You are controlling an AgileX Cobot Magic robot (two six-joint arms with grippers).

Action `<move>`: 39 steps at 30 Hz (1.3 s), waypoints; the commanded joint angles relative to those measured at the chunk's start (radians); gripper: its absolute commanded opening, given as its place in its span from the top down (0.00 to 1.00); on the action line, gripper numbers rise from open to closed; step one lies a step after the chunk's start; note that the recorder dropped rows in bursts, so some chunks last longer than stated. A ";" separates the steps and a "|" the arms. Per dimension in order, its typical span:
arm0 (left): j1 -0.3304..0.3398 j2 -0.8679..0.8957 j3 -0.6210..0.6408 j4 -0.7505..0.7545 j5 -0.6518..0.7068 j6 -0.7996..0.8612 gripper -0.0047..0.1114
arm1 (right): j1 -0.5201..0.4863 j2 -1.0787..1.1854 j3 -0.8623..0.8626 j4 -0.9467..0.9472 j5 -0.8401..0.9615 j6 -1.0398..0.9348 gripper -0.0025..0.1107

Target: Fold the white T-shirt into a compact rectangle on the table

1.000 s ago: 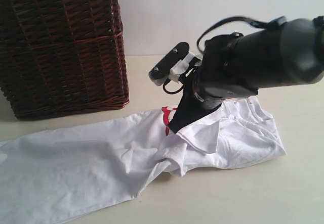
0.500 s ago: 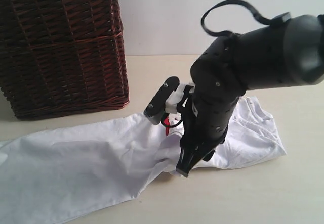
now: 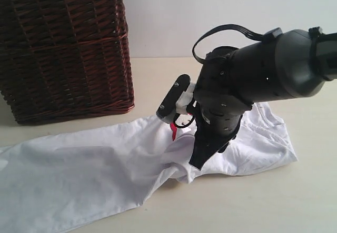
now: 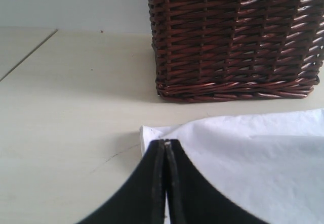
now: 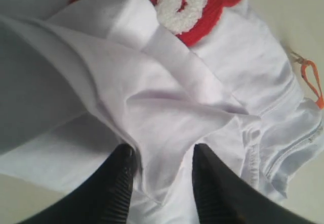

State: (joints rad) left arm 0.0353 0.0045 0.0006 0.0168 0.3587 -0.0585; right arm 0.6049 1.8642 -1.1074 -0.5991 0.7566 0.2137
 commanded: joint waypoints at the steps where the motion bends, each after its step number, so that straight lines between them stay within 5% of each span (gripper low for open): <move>1: 0.004 -0.004 -0.001 -0.006 -0.007 0.002 0.96 | 0.001 -0.001 0.003 -0.108 0.002 0.058 0.66; 11: 0.004 -0.004 -0.001 -0.006 -0.007 0.002 0.96 | 0.001 -0.001 0.003 -0.715 -0.048 0.701 0.70; 19: 0.004 -0.004 -0.001 -0.006 -0.007 0.002 0.96 | 0.001 -0.013 0.003 -0.556 0.038 0.607 0.70; 23: 0.004 -0.004 -0.001 -0.006 -0.007 0.002 0.96 | -0.003 -0.013 0.003 -0.290 0.033 0.333 0.70; 29: 0.004 -0.004 -0.001 -0.006 -0.007 0.002 0.96 | -0.131 -0.013 0.017 -0.080 0.011 0.190 0.71; 35: 0.004 -0.004 -0.001 -0.006 -0.007 0.002 0.96 | -0.223 -0.013 0.173 -0.062 -0.053 0.190 0.95; 39: 0.004 -0.004 -0.001 -0.006 -0.007 0.002 0.96 | -0.223 -0.013 0.174 -0.057 -0.014 0.179 0.98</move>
State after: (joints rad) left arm 0.0353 0.0045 0.0006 0.0168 0.3587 -0.0585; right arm 0.3869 1.8612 -0.9398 -0.6520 0.7274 0.4044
